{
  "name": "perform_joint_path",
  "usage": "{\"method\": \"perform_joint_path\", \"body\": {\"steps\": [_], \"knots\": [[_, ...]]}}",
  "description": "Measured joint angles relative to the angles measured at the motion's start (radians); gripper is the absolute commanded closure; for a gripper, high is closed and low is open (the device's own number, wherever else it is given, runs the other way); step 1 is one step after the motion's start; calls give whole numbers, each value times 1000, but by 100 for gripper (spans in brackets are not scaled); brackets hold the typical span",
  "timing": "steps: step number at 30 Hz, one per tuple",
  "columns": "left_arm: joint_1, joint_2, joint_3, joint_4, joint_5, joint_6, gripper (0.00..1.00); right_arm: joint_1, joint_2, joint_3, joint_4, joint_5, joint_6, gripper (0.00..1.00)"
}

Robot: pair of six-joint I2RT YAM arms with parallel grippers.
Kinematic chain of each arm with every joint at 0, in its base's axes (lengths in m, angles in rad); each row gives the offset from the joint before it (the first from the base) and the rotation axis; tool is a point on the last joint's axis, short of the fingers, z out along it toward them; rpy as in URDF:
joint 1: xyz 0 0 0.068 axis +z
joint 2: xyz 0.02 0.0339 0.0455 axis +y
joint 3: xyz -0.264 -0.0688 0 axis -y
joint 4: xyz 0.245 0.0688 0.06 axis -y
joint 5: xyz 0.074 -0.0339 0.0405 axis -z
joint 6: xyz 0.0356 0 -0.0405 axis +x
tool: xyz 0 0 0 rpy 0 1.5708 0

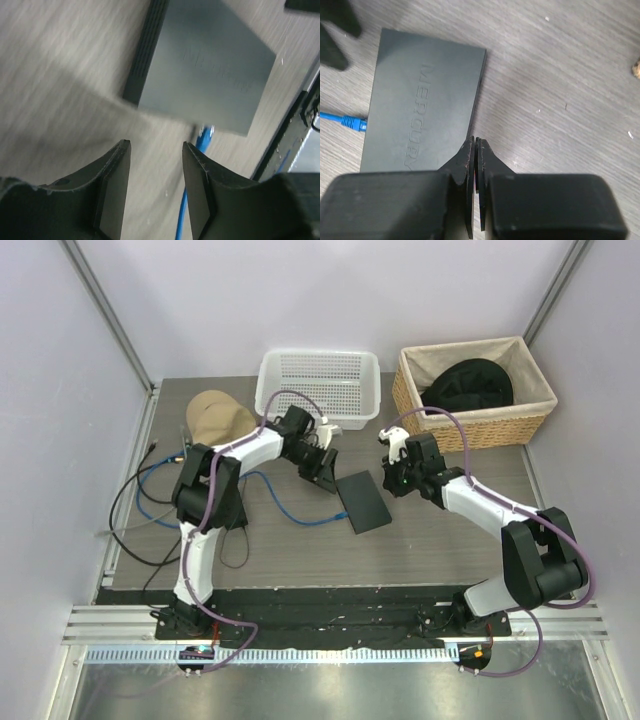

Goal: Pull the plug from the switch port

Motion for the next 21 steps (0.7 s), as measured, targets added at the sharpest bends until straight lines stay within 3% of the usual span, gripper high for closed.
{"method": "perform_joint_path", "body": {"steps": [7, 13, 21], "knots": [[-39, 139, 175, 11, 7, -37, 46, 0, 0, 0, -31, -3, 1, 94], [-26, 156, 245, 5, -3, -44, 48, -1, 4, 0, -51, -22, 11, 94], [6, 64, 130, -32, 50, -8, 47, -1, 10, 0, -55, -48, 26, 94]]}}
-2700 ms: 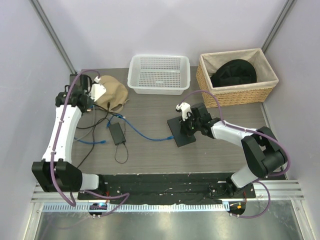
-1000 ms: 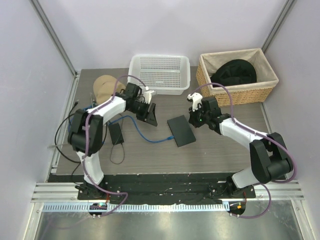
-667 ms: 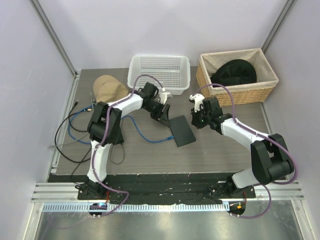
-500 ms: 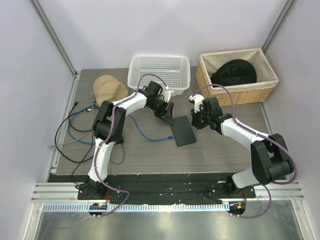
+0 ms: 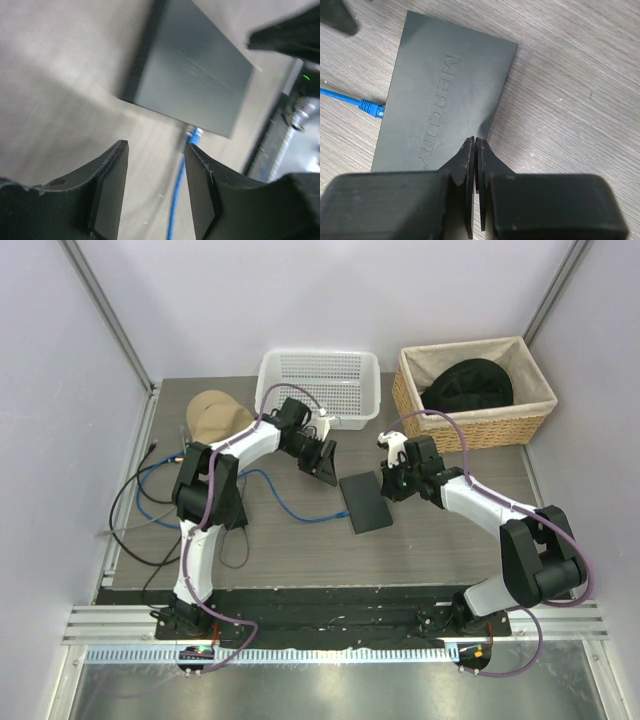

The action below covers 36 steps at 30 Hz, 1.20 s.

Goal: Pull the plug from the switch port

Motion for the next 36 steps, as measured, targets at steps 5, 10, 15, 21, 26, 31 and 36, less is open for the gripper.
{"method": "perform_joint_path", "body": {"steps": [5, 10, 15, 21, 26, 31, 36], "knots": [[-3, -4, -29, -43, 103, 29, 50, 0, 15, 0, 0, -22, 9, 94], [-24, 24, -30, -58, 155, 34, 51, 0, 23, 0, 0, -57, 21, 98], [-42, 61, -39, -66, 158, 36, 51, -1, 26, -11, 1, -108, 23, 99], [-50, 84, -35, -87, 203, 52, 52, -1, 34, -40, 2, -116, 23, 99], [-58, 98, -26, -111, 231, 76, 52, -1, 43, -43, 9, -122, 26, 99], [-82, 102, -25, -131, 243, 94, 53, -2, 51, -43, 28, -127, 27, 99], [-98, 111, -16, -140, 241, 94, 53, -2, 61, -43, 49, -133, 27, 99]]}}
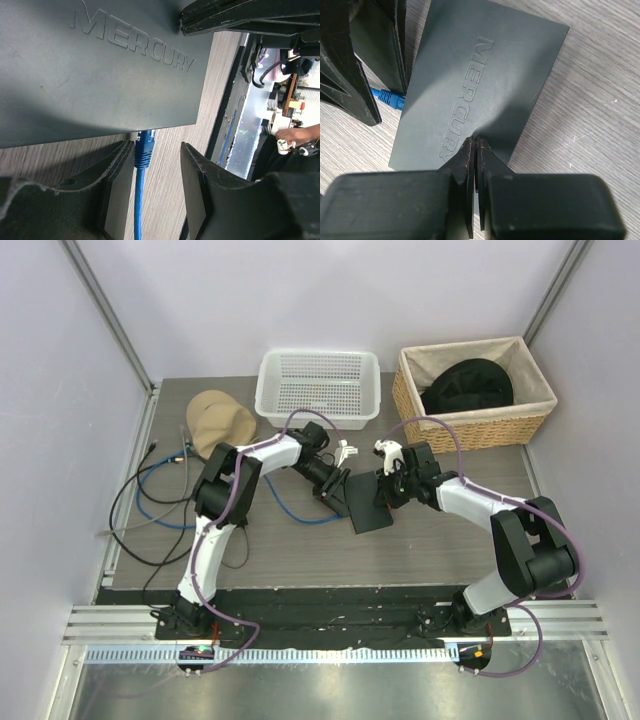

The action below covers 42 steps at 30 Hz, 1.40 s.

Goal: Pull the plug from the switch port

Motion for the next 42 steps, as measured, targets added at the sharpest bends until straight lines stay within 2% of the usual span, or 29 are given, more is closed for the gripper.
{"method": "perform_joint_path", "body": {"steps": [15, 21, 29, 31, 32, 33, 34, 42], "knots": [[-14, 39, 49, -25, 3, -33, 54, 0, 3, -1, 15, 5, 0, 99], [-23, 29, 39, -7, -60, -60, 69, 0, 3, -2, 19, 7, 0, 99], [-37, 9, 25, 18, -153, -147, 73, 1, 3, -2, 19, 9, 1, 99], [-42, 5, 25, 18, -174, -170, 79, 2, 3, -2, 19, 11, 2, 99], [-43, 3, 25, 18, -182, -179, 85, 2, 3, -2, 19, 11, 2, 99], [-45, 1, 26, 17, -189, -185, 97, 2, 3, -2, 19, 11, 2, 99], [-47, 0, 26, 15, -194, -188, 100, 2, 3, -2, 21, 11, 3, 99], [-58, -10, 34, -2, -226, -188, 100, 3, 9, -3, 42, 11, 13, 99]]}}
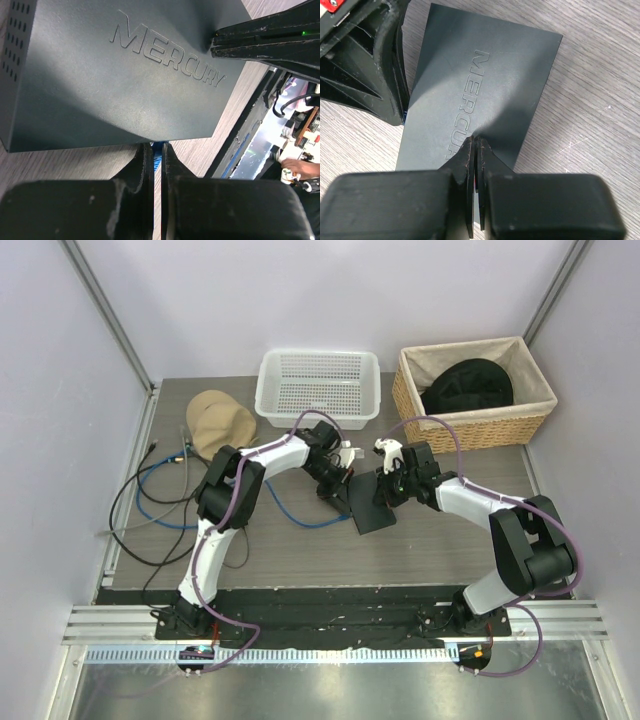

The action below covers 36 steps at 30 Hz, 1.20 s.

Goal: Pull the plug from the switch port

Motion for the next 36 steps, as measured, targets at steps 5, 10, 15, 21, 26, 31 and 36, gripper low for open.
{"method": "perform_joint_path", "body": {"steps": [5, 10, 15, 21, 26, 31, 36], "knots": [[-1, -5, 3, -6, -15, 4, 100, 0, 0, -4, 8, 2, 2, 99], [-2, 1, 29, -41, -33, 32, 100, 0, -3, -10, 20, 3, 2, 99], [-3, 1, 30, -49, -34, 54, 100, 0, -10, -17, 23, 9, 1, 99], [-7, -11, 6, -43, -33, 69, 100, 0, -12, -19, 24, 11, 1, 99], [-9, -18, -4, -50, -35, 89, 100, 1, -12, -20, 26, 11, 0, 99], [-11, -18, 1, -76, -40, 132, 100, 2, -12, -21, 29, 11, 0, 99], [-14, -18, 3, -172, -66, 172, 100, 2, -12, -21, 29, 12, 0, 99]]}}
